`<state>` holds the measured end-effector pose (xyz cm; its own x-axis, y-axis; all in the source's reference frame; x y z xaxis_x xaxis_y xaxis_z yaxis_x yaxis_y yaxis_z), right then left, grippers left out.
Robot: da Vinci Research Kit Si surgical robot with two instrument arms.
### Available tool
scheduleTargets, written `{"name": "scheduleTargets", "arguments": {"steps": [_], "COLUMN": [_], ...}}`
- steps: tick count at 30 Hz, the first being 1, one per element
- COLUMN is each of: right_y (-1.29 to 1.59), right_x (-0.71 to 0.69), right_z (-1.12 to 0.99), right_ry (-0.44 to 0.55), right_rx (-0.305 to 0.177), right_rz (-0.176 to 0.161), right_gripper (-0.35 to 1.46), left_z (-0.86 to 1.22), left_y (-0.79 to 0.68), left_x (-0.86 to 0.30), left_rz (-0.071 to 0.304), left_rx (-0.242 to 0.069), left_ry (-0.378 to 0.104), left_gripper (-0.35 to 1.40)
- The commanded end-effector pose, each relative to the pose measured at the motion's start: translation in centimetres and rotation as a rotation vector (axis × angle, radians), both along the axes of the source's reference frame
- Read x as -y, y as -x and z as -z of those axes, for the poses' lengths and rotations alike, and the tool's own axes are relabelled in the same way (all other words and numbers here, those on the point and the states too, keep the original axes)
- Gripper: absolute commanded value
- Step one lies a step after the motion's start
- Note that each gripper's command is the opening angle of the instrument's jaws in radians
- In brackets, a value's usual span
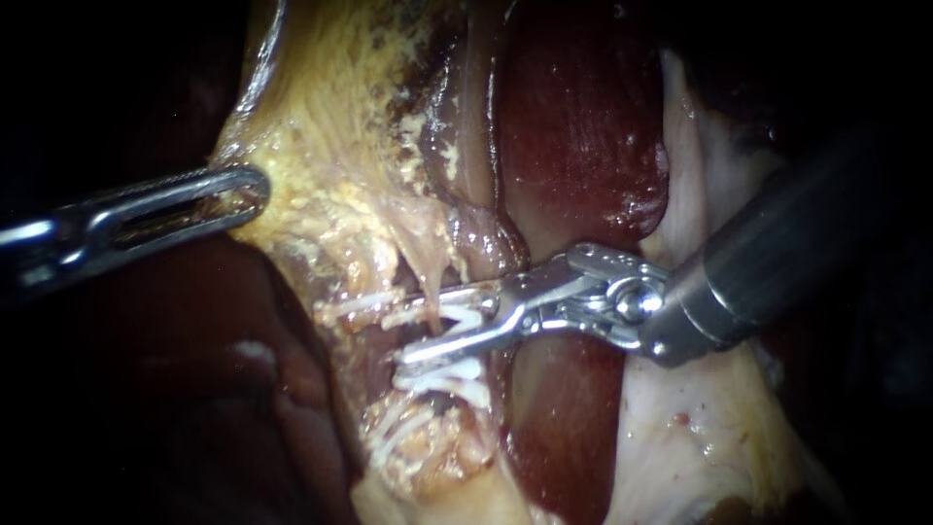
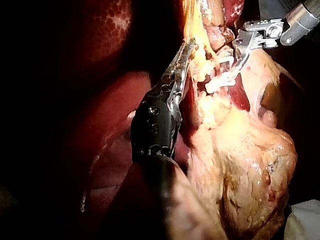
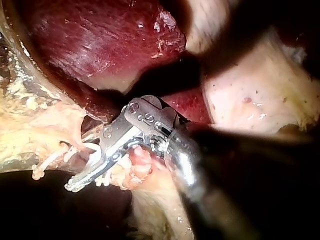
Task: Clipping third clip right tube
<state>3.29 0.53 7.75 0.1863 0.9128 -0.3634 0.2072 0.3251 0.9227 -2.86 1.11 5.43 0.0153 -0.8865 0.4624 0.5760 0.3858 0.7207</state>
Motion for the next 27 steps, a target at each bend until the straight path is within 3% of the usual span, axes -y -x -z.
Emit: {"name": "scheduleTargets", "arguments": {"steps": [1,6,9,14,27], "right_y": [0.0,0.01,0.06,0.15,0.17], "right_x": [-0.01,-0.04,-0.04,-0.05,-0.05], "right_z": [0.0,0.01,0.02,0.01,0.0], "right_ry": [-0.001,-0.015,-0.041,-0.083,-0.107], "right_rx": [0.013,0.062,0.1,0.194,0.195], "right_rz": [-0.001,-0.008,0.002,0.004,0.015], "right_gripper": [0.37,0.25,-0.35,-0.35,-0.35], "left_z": [0.0,0.0,-0.01,-0.01,-0.04], "left_y": [0.0,0.0,0.0,0.0,-0.01], "left_x": [0.0,0.0,0.0,0.0,-0.03], "left_rz": [0.0,0.0,0.0,0.003,0.002], "left_rx": [0.0,0.0,0.0,-0.002,-0.002], "left_ry": [0.0,0.0,0.0,0.001,0.001], "left_gripper": [-0.35,-0.35,-0.35,-0.35,-0.35]}}
